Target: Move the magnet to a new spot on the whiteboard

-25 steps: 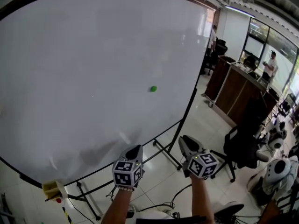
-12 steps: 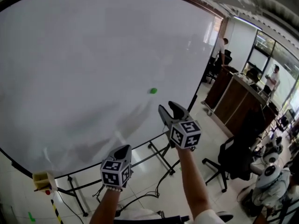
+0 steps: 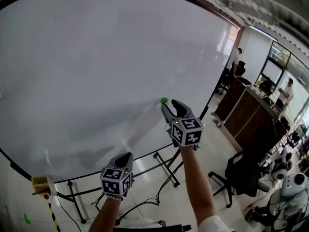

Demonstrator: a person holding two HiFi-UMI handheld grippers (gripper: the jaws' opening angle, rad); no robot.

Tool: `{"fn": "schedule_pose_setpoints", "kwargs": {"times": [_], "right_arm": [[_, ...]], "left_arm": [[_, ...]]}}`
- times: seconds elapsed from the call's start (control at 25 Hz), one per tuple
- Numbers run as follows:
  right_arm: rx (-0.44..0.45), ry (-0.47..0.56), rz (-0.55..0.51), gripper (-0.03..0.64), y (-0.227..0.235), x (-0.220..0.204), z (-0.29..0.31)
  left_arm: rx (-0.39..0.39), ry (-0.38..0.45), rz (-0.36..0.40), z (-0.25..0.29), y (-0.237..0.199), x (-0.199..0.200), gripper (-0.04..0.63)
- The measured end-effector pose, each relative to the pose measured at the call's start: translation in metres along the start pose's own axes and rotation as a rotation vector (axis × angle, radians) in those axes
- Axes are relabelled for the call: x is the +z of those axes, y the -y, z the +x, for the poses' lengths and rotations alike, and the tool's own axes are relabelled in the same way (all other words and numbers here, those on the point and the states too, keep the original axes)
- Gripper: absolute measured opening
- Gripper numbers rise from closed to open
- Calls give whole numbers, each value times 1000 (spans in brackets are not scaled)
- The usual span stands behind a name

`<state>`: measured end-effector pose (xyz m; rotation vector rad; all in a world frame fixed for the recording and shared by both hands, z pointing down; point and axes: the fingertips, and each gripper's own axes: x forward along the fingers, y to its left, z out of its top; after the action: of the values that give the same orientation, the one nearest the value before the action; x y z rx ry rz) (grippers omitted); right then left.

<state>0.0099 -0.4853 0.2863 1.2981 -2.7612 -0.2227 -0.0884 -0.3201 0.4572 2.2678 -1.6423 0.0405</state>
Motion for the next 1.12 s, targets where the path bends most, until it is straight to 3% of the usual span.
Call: {"fn": "schedule_pose_setpoints", "kwargs": {"times": [0.52, 0.96, 1.12], "right_arm": [[-21, -38, -46, 143, -4, -1, 19], [-13, -60, -50, 141, -5, -2, 19], [-8, -40, -58, 141, -9, 6, -7]], "left_arm": [[13, 2, -5, 0, -10, 2, -9], [3, -11, -2, -7, -5, -5, -9], [-16, -19, 4, -10, 3, -10, -9]]}}
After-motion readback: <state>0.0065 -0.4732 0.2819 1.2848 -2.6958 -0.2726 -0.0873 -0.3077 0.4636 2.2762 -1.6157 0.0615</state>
